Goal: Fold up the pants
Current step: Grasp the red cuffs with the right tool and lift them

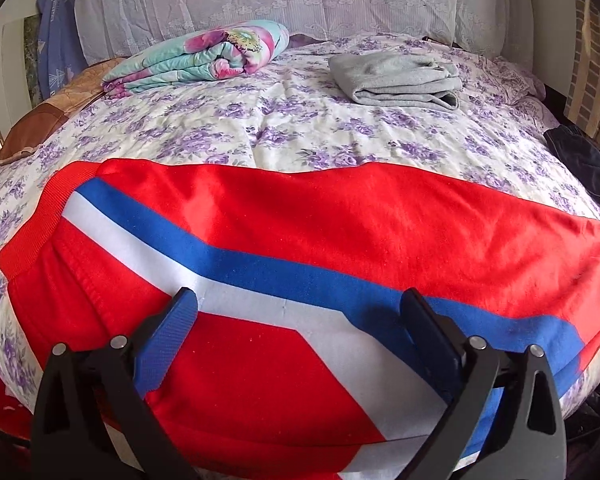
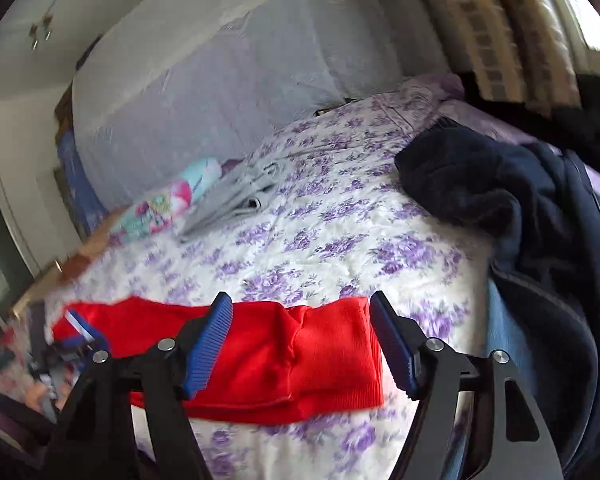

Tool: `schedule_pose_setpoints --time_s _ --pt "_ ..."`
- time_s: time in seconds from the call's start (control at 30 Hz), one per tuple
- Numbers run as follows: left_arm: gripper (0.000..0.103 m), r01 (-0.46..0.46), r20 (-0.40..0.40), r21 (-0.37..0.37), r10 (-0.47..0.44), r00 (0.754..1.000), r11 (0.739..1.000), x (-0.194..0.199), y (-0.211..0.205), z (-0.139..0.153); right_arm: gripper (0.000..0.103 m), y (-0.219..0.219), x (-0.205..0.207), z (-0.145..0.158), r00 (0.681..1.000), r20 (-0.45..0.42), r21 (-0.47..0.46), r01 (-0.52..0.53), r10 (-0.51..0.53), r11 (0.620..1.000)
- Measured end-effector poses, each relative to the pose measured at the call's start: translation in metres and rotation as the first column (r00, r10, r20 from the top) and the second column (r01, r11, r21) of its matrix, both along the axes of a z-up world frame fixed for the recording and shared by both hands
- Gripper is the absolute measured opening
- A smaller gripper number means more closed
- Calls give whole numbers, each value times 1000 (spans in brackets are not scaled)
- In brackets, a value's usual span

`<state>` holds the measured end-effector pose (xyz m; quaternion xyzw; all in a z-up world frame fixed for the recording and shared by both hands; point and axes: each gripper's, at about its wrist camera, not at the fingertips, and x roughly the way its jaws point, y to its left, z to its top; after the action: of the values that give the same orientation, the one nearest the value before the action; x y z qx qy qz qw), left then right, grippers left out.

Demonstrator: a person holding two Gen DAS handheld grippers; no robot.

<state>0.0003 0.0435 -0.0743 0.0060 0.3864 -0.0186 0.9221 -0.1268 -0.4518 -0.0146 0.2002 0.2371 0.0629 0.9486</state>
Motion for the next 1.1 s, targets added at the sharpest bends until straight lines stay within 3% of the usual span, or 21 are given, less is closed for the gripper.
schedule_pose_setpoints --time_s 0.03,0.1,0.13,0.2,0.23,0.3,0.33,0.4,0.47,0.57,0.63,0.67,0.7,0.77,0.83,0.97,1.03,1.07,1.1 --pt "99 0 -3 -3 0 1000 1000 0 1 0 72 -6 -11 -5 1000 -5 73 26 -25 997" --pt "99 3 -12 -1 -3 1000 1000 1 0 0 71 -4 -17 -14 995 -45 43 95 -93 995" --pt "99 6 -17 5 -6 1000 1000 3 -1 -1 61 1 -15 -14 992 -49 -20 113 -114 993" --pt "99 12 -25 19 -12 1000 1000 5 -4 -2 23 15 -6 -8 993 -47 -148 104 -112 984" --pt "99 14 -27 20 -14 1000 1000 5 -4 -1 17 19 -1 -5 995 -44 -163 82 -90 983" --pt "99 13 -25 14 -13 1000 1000 4 -4 -1 14 26 9 -2 998 -44 -171 40 -48 984" --pt "99 10 -23 12 -10 1000 1000 2 -4 -1 14 30 17 -6 995 -85 -204 24 -42 979" --pt "99 3 -16 10 -3 1000 1000 -1 -3 -2 7 34 36 -34 960 -272 -263 -5 -69 965" --pt "99 1 -7 14 -1 1000 1000 -5 -2 -2 5 23 28 -45 964 -256 -186 22 -70 982" --pt "99 2 -5 16 -2 1000 1000 -6 -2 -2 9 21 7 -31 981 -173 -124 67 -88 990" --pt "99 4 -10 4 -4 1000 1000 -6 -2 -2 42 15 -17 -27 982 -126 -54 135 -141 989" --pt "99 6 -16 -7 -6 1000 1000 -5 -1 -1 71 13 -27 -28 981 -122 12 155 -153 988" --pt "99 7 -19 -20 -7 1000 1000 -5 1 0 77 11 -35 -32 981 -120 83 160 -150 984" --pt "99 7 -22 -46 -8 1000 999 -5 4 3 77 15 -39 -46 987 -137 213 107 -79 971" --pt "99 8 -24 -66 -10 1000 998 -4 6 5 77 20 -32 -60 989 -144 281 75 -35 957" --pt "99 9 -27 -69 -11 1000 998 -7 10 7 78 21 -12 -70 997 -64 363 70 -50 929" --pt "99 1 -24 -78 -3 1000 997 -9 15 9 78 28 -2 -65 997 -33 316 76 -70 946" --pt "99 -3 -24 -87 1 1000 996 -10 18 9 73 33 4 -63 997 -34 301 70 -63 951" --pt "99 -7 -23 -96 5 1000 995 -11 21 10 55 36 9 -63 998 -34 301 55 -47 952"
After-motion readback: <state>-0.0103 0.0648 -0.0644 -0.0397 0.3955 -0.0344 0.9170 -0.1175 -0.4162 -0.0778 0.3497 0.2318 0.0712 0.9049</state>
